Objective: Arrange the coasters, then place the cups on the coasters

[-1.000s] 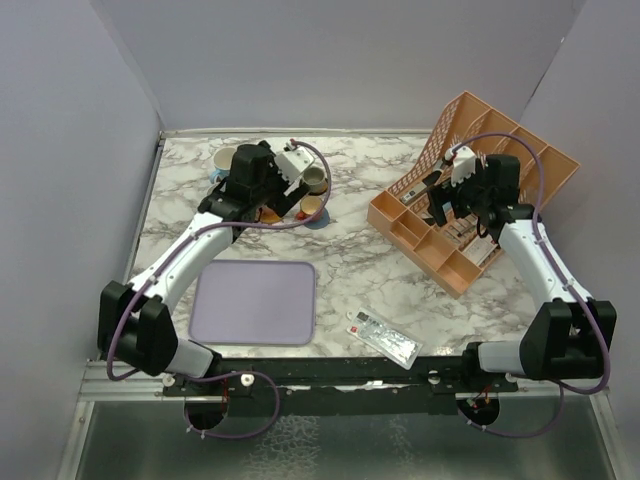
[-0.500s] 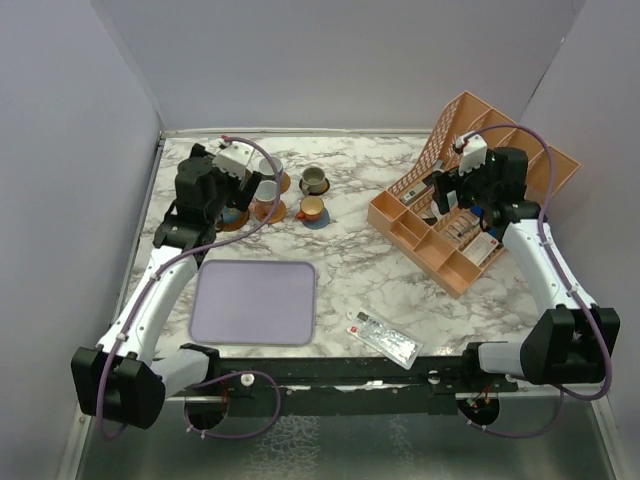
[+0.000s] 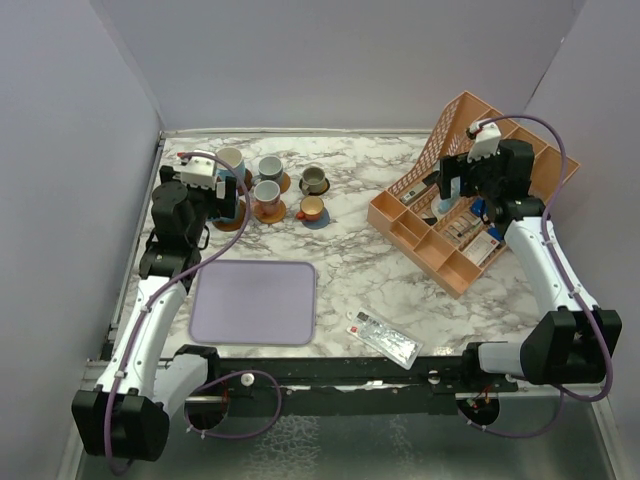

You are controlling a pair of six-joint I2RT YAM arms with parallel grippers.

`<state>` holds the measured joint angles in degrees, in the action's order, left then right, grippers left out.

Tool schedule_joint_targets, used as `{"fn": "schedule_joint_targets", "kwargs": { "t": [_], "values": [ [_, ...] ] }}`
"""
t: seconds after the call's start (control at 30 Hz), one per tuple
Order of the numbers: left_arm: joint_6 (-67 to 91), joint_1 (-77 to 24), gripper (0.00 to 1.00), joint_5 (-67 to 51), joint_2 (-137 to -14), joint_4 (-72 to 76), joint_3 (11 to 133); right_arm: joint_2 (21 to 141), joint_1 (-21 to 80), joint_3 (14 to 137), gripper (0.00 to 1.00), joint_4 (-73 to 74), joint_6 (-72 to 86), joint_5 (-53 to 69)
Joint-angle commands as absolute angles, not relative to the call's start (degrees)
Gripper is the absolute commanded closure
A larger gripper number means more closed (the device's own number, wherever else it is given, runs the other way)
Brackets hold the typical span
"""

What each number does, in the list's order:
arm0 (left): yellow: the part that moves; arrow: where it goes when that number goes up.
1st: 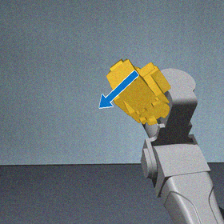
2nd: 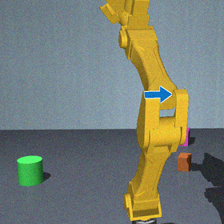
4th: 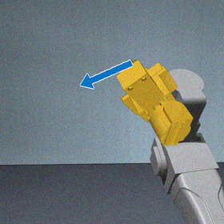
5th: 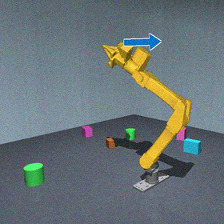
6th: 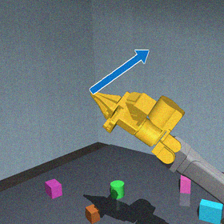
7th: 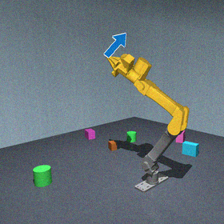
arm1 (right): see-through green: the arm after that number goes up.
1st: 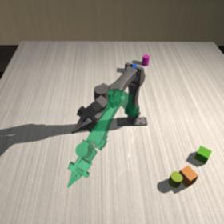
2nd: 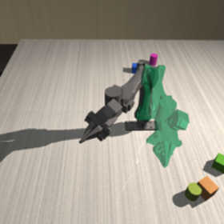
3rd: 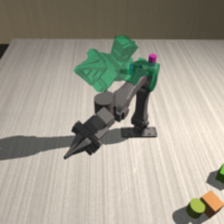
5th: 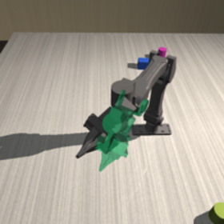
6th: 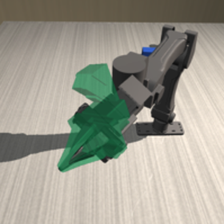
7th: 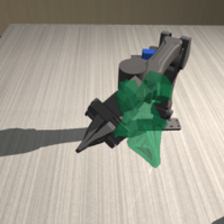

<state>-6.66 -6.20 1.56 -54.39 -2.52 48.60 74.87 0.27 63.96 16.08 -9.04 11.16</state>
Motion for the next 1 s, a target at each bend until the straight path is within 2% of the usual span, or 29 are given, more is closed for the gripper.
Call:
{"fn": "schedule_joint_targets", "kwargs": {
  "t": [0.0,0.13,0.27,0.97],
  "values": [
    [-4.2,-5.4,0.01,2.5,-53.1,2.7,47.9,73.2,0.0,64.6,0.0,14.7,-6.4,13.0],
    [-2.2,-5.3,0.01,2.4,-54.0,3.2,48.2,68.2,0.1,60.0,0.0,12.6,-9.9,15.6],
    [-1.4,-4.3,0.01,-2.2,-53.2,1.4,47.1,63.6,0.0,54.9,0.0,9.0,-11.2,13.1],
    [-6.9,-0.8,0.01,-1.5,-46.4,-1.9,44.5,55.9,0.0,52.1,0.0,6.6,-14.4,14.5]
  ]
}}
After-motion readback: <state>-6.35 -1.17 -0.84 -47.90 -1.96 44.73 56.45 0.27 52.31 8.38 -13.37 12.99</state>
